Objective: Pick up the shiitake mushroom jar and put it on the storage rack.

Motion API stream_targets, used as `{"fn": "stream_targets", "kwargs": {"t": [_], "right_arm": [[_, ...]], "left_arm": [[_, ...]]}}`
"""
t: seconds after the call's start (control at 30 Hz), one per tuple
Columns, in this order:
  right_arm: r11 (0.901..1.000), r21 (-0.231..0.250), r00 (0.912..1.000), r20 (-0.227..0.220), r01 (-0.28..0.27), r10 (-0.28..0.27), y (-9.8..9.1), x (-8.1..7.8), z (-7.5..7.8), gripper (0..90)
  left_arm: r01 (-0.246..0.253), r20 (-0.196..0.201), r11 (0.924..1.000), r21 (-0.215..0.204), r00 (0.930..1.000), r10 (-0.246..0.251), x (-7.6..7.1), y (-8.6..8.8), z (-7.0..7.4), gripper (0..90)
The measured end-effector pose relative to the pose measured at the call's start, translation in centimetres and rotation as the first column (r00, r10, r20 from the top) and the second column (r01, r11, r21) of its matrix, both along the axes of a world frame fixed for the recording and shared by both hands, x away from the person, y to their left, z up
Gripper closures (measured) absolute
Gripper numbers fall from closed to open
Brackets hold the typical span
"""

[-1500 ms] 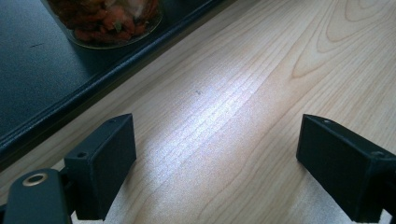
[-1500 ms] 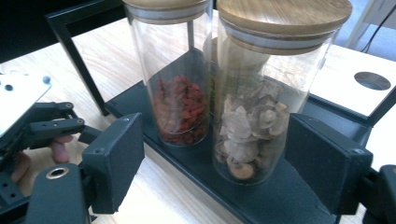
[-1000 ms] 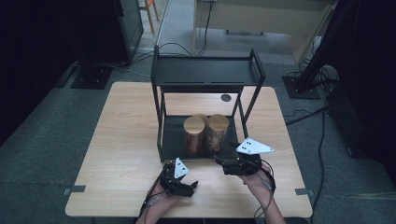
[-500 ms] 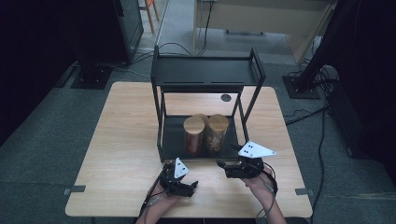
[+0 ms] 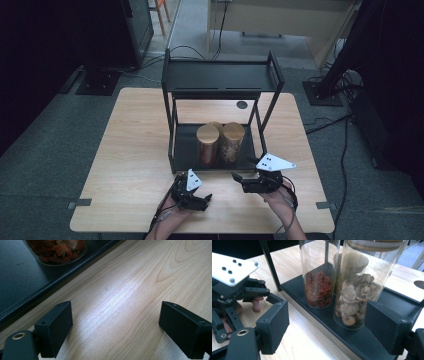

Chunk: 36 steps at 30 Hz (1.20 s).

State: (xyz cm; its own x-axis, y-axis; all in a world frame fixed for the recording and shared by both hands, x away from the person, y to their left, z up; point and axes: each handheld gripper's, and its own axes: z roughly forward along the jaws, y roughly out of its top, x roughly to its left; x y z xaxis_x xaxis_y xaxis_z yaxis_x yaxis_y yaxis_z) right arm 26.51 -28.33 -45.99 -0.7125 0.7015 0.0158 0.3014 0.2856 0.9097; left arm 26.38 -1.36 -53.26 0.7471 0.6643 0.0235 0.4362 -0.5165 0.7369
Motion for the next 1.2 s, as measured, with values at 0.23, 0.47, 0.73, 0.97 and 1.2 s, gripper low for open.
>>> {"fn": "stream_targets", "kwargs": {"t": [0.23,0.47,0.73,0.97,1.2], "right_arm": [[1.0000,-0.006,0.9999,-0.008,-0.007,0.007,0.0,-0.1,-0.8,20.0],[0.9998,-0.012,0.9997,-0.018,-0.018,0.018,0.0,-0.1,-1.4,20.0],[0.9993,-0.021,0.9986,-0.042,-0.032,0.031,-0.2,0.1,-2.3,20.0],[0.9985,-0.016,0.9970,-0.058,-0.052,0.051,-0.2,0.3,-3.0,20.0],[0.9967,-0.030,0.9954,-0.063,-0.075,0.073,-0.4,0.5,-3.8,20.0]], "left_arm": [[0.000,0.000,1.0000,0.000,1.0000,0.000,0.0,0.0,0.0,12.2],[0.000,0.000,1.0000,0.001,1.0000,0.000,0.0,0.0,0.0,12.2],[0.001,0.001,1.0000,0.000,1.0000,-0.001,0.0,0.0,0.0,12.2],[0.001,0.001,1.0000,0.000,1.0000,-0.001,0.0,0.0,0.0,12.2],[0.002,0.001,1.0000,0.001,1.0000,-0.002,0.0,0.0,0.0,12.2]]}}
